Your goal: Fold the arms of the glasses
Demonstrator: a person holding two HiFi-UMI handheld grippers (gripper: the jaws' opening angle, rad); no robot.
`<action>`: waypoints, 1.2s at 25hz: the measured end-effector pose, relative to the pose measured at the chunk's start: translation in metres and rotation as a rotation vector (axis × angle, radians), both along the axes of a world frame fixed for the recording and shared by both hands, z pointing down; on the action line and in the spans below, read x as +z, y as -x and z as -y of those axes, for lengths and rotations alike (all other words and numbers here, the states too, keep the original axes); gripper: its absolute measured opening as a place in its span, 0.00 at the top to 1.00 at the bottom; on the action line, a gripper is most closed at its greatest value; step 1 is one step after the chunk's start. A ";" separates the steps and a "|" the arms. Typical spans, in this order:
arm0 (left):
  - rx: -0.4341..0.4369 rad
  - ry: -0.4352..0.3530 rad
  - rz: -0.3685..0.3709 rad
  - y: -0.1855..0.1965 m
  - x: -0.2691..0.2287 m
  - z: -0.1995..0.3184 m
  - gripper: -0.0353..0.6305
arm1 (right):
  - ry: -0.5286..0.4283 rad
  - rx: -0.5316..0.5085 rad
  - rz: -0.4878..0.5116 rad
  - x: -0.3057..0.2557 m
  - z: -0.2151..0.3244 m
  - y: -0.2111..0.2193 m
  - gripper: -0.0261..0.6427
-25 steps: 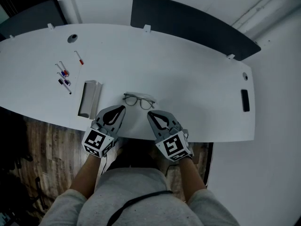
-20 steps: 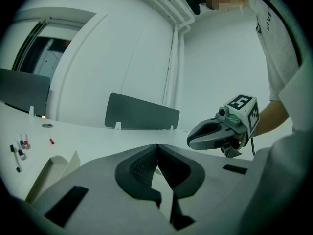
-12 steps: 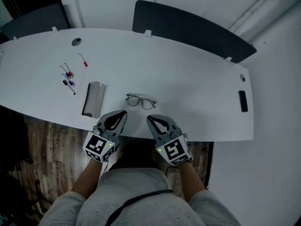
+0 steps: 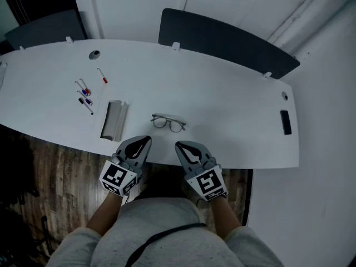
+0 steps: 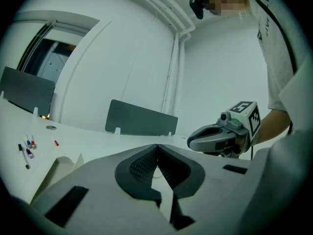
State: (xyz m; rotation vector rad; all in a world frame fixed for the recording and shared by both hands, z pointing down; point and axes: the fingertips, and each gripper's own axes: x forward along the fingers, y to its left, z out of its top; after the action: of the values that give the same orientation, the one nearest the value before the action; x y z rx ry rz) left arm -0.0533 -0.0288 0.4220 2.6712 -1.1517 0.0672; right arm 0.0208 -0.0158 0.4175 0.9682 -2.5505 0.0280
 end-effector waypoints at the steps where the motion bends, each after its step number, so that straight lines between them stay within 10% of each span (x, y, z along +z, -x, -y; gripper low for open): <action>1: 0.001 -0.005 -0.004 0.000 -0.002 -0.002 0.92 | -0.001 0.005 0.006 -0.002 -0.001 0.000 0.93; 30: 0.017 -0.053 -0.082 0.028 -0.033 -0.062 0.92 | 0.007 0.140 0.169 -0.039 -0.064 0.033 0.93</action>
State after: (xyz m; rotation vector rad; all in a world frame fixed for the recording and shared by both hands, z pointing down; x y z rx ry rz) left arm -0.0816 0.0337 0.3890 2.7028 -1.1213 -0.0700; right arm -0.0123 0.0485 0.3782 1.1860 -2.6260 0.1646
